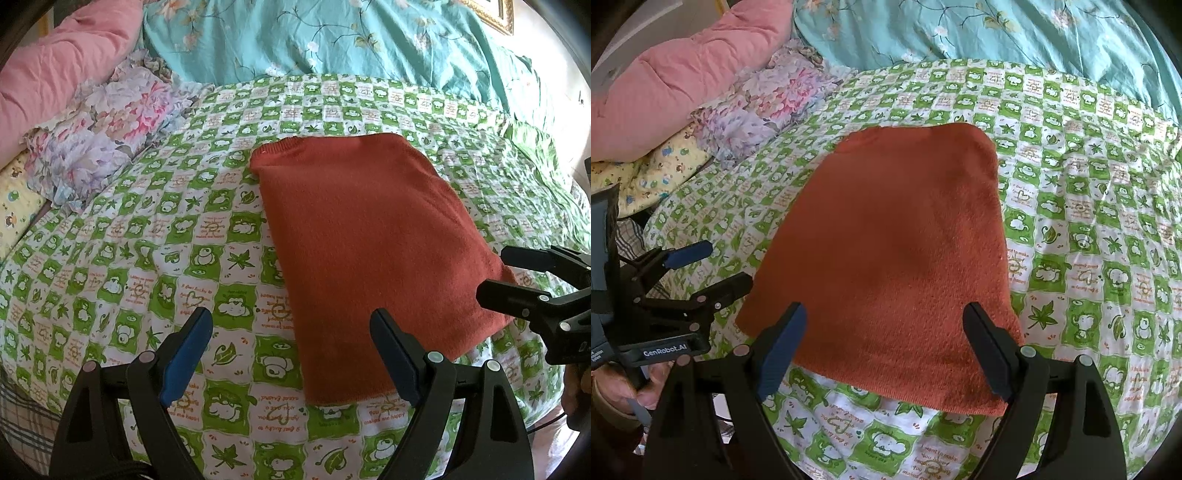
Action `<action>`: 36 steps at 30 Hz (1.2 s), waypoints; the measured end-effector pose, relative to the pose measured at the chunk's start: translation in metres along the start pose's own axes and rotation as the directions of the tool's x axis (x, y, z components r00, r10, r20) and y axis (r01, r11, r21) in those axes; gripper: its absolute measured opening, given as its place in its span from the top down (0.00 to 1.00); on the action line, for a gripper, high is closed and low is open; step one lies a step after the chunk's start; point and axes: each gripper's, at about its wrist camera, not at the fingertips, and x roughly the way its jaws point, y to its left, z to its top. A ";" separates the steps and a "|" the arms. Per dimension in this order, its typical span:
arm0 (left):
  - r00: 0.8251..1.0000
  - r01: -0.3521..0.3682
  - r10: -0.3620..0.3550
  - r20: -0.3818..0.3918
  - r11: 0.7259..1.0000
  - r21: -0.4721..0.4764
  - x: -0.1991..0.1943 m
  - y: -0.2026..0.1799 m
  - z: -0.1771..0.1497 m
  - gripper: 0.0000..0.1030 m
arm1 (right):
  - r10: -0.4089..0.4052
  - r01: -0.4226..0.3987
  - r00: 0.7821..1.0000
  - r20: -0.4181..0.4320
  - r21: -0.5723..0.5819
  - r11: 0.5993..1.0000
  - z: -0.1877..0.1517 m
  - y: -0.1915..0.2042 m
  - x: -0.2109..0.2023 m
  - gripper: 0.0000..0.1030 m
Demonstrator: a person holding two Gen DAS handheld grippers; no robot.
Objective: Fold small clothes
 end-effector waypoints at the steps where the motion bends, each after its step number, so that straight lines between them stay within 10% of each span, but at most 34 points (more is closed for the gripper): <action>1: 1.000 0.001 -0.001 -0.002 1.000 0.000 0.001 0.001 0.001 0.15 | 0.000 0.000 1.000 -0.002 0.001 1.000 0.000 0.000 0.001 0.16; 36: 0.999 -0.051 0.051 0.013 0.998 -0.024 0.016 0.013 0.016 0.14 | 0.015 -0.016 1.000 0.008 0.060 0.998 0.007 -0.018 0.011 0.16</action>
